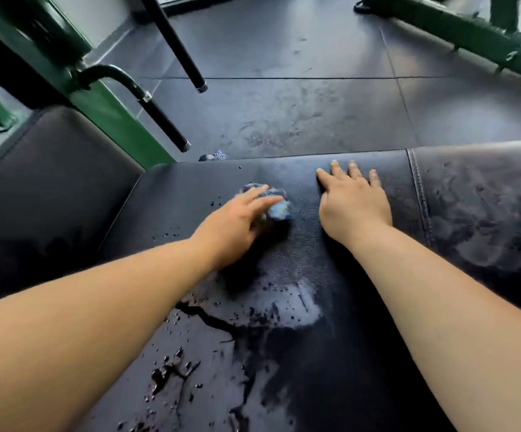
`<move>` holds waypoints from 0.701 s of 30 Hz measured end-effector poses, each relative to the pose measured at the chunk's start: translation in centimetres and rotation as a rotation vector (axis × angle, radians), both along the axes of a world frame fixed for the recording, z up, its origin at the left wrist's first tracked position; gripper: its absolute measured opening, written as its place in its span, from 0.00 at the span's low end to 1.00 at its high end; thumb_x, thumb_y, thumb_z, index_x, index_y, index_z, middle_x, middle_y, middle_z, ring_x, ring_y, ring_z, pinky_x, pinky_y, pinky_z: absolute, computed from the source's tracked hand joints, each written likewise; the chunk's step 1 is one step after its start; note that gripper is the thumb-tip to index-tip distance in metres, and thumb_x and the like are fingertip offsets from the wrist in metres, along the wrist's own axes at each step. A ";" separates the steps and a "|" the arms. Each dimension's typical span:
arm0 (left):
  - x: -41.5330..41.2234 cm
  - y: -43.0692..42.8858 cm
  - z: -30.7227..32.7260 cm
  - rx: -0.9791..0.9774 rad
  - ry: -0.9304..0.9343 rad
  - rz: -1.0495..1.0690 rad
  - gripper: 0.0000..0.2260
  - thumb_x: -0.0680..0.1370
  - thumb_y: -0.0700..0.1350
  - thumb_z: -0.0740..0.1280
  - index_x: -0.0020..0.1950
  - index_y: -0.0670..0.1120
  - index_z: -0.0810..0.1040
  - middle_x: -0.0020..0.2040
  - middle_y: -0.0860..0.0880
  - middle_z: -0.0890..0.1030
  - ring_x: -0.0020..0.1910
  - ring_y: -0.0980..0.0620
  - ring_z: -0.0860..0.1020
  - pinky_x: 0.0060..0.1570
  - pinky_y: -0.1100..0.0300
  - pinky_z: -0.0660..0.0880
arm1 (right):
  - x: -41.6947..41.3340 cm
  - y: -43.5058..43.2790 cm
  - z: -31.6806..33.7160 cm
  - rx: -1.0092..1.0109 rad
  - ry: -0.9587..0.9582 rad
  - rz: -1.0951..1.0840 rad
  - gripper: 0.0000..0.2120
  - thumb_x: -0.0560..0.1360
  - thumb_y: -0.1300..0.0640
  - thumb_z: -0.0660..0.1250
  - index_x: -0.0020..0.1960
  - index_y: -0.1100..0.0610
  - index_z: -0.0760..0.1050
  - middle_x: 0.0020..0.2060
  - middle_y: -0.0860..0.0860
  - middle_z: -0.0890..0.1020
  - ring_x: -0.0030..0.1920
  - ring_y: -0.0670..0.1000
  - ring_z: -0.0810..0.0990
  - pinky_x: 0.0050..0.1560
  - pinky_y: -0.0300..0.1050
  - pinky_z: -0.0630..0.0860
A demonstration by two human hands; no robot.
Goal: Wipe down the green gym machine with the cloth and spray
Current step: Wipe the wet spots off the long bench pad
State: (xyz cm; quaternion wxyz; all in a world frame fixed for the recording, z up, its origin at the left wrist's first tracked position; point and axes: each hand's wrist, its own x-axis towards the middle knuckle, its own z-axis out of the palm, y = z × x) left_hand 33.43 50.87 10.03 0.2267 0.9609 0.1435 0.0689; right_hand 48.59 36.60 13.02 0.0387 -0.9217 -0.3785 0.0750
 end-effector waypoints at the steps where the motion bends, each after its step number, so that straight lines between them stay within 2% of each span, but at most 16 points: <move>1: 1.2 1.8 -0.4 -0.046 0.011 0.208 0.21 0.80 0.45 0.63 0.73 0.53 0.67 0.75 0.48 0.65 0.73 0.49 0.63 0.71 0.64 0.55 | -0.2 -0.1 -0.2 -0.004 -0.021 -0.009 0.26 0.81 0.56 0.49 0.78 0.47 0.53 0.79 0.48 0.52 0.78 0.53 0.48 0.76 0.56 0.41; 3: 3.6 4.2 -0.8 -0.069 0.026 0.568 0.19 0.80 0.45 0.59 0.73 0.50 0.67 0.72 0.44 0.68 0.71 0.44 0.64 0.70 0.53 0.61 | -0.4 0.1 -0.4 -0.006 -0.047 -0.017 0.26 0.81 0.54 0.49 0.78 0.46 0.53 0.79 0.47 0.52 0.78 0.53 0.48 0.76 0.56 0.42; 4: 4.6 3.4 -0.5 -0.052 0.046 0.648 0.19 0.81 0.45 0.58 0.72 0.49 0.67 0.71 0.43 0.68 0.70 0.43 0.64 0.69 0.52 0.61 | -0.6 0.1 -0.5 0.002 -0.054 -0.020 0.26 0.81 0.54 0.49 0.78 0.45 0.53 0.79 0.47 0.52 0.78 0.53 0.48 0.76 0.57 0.42; 5: 5.9 1.9 -0.4 -0.061 0.054 0.652 0.19 0.80 0.45 0.57 0.72 0.48 0.67 0.72 0.43 0.67 0.71 0.43 0.63 0.69 0.52 0.60 | -0.4 0.1 -0.5 0.006 -0.057 -0.022 0.25 0.81 0.54 0.49 0.78 0.45 0.53 0.79 0.47 0.52 0.78 0.53 0.49 0.76 0.57 0.42; 6: 6.5 -0.2 -0.2 -0.074 0.024 0.568 0.20 0.80 0.44 0.58 0.72 0.49 0.67 0.72 0.44 0.67 0.71 0.44 0.63 0.69 0.53 0.59 | -0.4 0.2 -0.5 0.010 -0.055 -0.025 0.25 0.81 0.54 0.49 0.78 0.44 0.54 0.79 0.46 0.52 0.78 0.52 0.48 0.76 0.57 0.42; 8: 6.4 -3.1 -0.1 -0.044 -0.092 0.301 0.21 0.79 0.43 0.61 0.73 0.50 0.67 0.73 0.47 0.67 0.73 0.47 0.62 0.71 0.57 0.56 | -0.3 0.4 -0.6 0.027 -0.054 -0.030 0.24 0.82 0.53 0.48 0.78 0.44 0.54 0.79 0.45 0.53 0.78 0.52 0.49 0.76 0.56 0.42; 10: 6.0 -0.8 0.0 -0.040 -0.090 0.119 0.21 0.80 0.45 0.62 0.73 0.52 0.68 0.72 0.49 0.69 0.72 0.47 0.65 0.70 0.58 0.58 | -0.2 0.4 -0.7 0.037 -0.060 -0.038 0.24 0.82 0.53 0.48 0.78 0.44 0.55 0.79 0.45 0.53 0.78 0.52 0.49 0.76 0.56 0.42; 12: 6.8 4.2 -0.1 -0.052 -0.012 0.239 0.19 0.80 0.46 0.62 0.70 0.55 0.70 0.69 0.48 0.73 0.68 0.45 0.70 0.68 0.56 0.64 | -0.1 0.3 -0.9 0.038 -0.060 -0.041 0.24 0.82 0.53 0.48 0.77 0.44 0.55 0.78 0.45 0.54 0.78 0.52 0.49 0.76 0.56 0.42; 14: 7.3 8.8 0.1 -0.074 0.136 0.553 0.17 0.80 0.47 0.60 0.70 0.52 0.69 0.68 0.42 0.73 0.67 0.40 0.71 0.64 0.53 0.66 | -0.3 0.3 -1.0 0.037 -0.059 -0.045 0.23 0.82 0.53 0.48 0.77 0.44 0.56 0.78 0.45 0.54 0.78 0.51 0.50 0.76 0.55 0.42; 16: 7.4 10.5 0.0 -0.109 0.221 0.697 0.17 0.80 0.47 0.59 0.69 0.49 0.69 0.68 0.39 0.72 0.67 0.38 0.69 0.64 0.52 0.66 | -0.4 0.4 -1.0 0.054 -0.066 -0.040 0.23 0.82 0.53 0.48 0.77 0.44 0.56 0.78 0.45 0.55 0.78 0.51 0.50 0.77 0.55 0.42; 18: 8.6 8.7 0.2 -0.160 0.187 0.642 0.16 0.80 0.47 0.59 0.68 0.50 0.70 0.68 0.41 0.73 0.67 0.39 0.70 0.64 0.54 0.66 | -0.3 0.3 -1.0 0.066 -0.057 -0.044 0.23 0.82 0.53 0.48 0.77 0.45 0.57 0.78 0.45 0.55 0.78 0.51 0.49 0.77 0.54 0.42; 21: 9.2 3.2 1.0 -0.213 0.070 0.390 0.17 0.79 0.47 0.62 0.68 0.54 0.72 0.67 0.47 0.75 0.66 0.45 0.72 0.62 0.58 0.66 | -0.4 0.5 -1.0 0.080 -0.048 -0.060 0.24 0.82 0.54 0.48 0.77 0.46 0.57 0.78 0.45 0.56 0.78 0.50 0.50 0.77 0.53 0.42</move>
